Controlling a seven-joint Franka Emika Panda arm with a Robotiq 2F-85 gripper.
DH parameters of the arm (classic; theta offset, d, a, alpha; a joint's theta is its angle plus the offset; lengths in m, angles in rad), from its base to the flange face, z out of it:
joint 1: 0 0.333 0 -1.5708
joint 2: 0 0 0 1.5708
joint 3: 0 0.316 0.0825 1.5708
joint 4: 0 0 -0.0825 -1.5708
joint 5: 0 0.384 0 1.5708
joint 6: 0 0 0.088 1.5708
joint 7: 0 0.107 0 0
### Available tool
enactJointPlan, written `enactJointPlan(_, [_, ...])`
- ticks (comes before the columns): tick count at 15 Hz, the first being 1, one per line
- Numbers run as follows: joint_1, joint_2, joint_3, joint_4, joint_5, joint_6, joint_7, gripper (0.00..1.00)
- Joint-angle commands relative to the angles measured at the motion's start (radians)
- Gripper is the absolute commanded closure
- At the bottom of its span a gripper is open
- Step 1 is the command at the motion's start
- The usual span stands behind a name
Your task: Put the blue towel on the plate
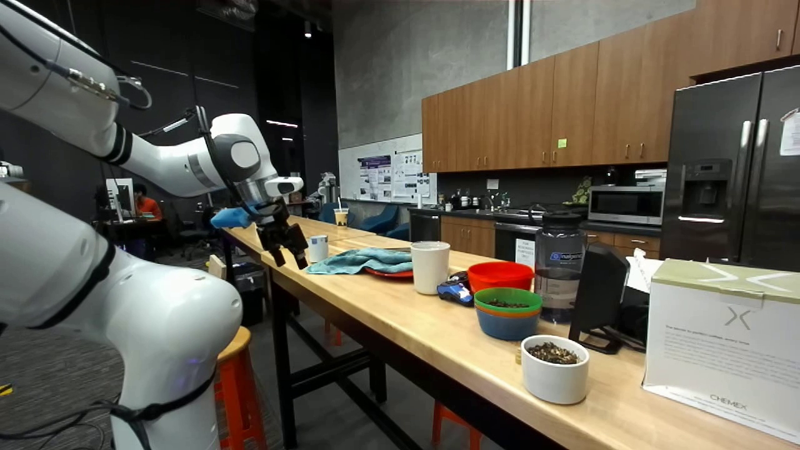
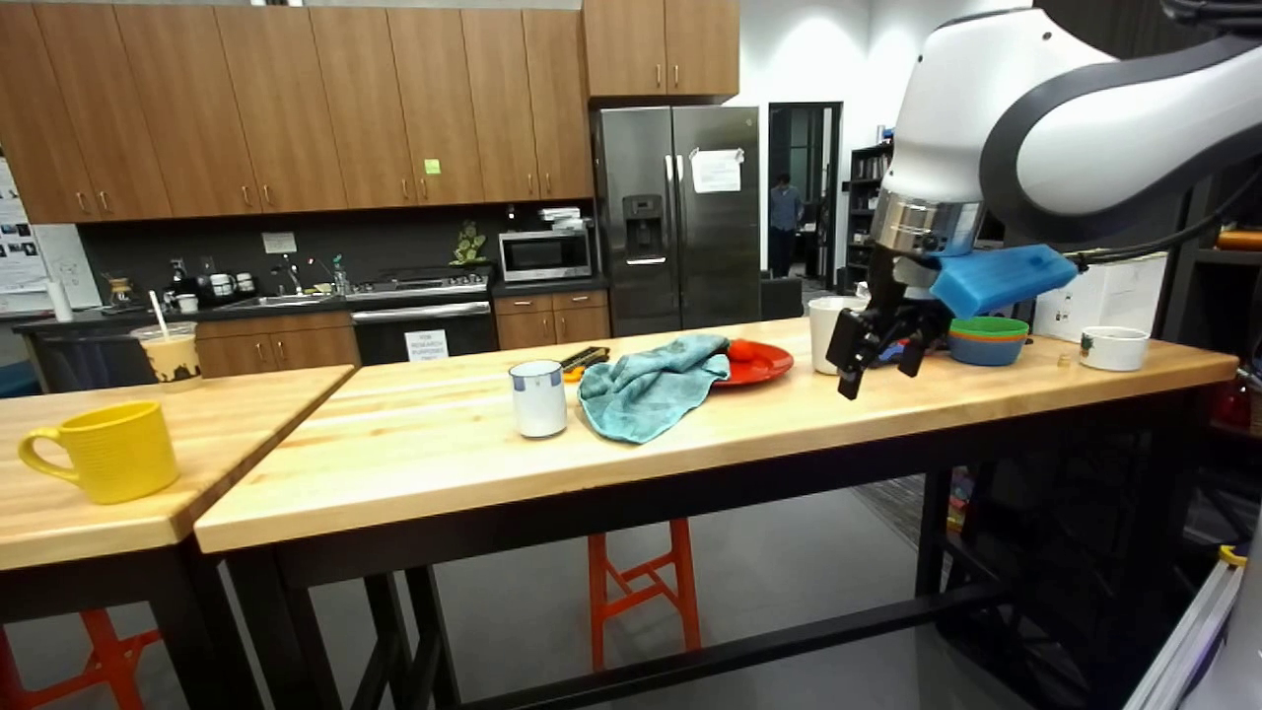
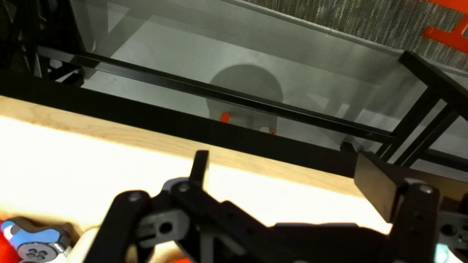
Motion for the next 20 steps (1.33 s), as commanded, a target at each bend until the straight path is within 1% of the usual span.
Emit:
enactJointPlan(1, [-0.018, 0.078, 0.003, 0.034, -0.050, 0.098, -0.033, 0.00])
enactJointPlan(4, [-0.024, 0.136, 0.006, 0.054, -0.084, 0.201, -0.046, 0.00])
enactJointPlan(6, [-0.005, 0.183, -0.006, 0.077, -0.081, 0.235, -0.070, 0.00])
enactJointPlan(9, [0.020, 0.253, -0.032, 0.127, -0.087, 0.235, -0.157, 0.00])
enactJointPlan(14, [0.023, 0.371, -0.068, 0.272, -0.117, 0.215, -0.283, 0.00])
enactJointPlan(17, [0.043, 0.444, -0.089, 0.359, -0.110, 0.197, -0.345, 0.00])
enactJointPlan(20, [0.081, 0.510, -0.103, 0.422, -0.086, 0.181, -0.404, 0.00])
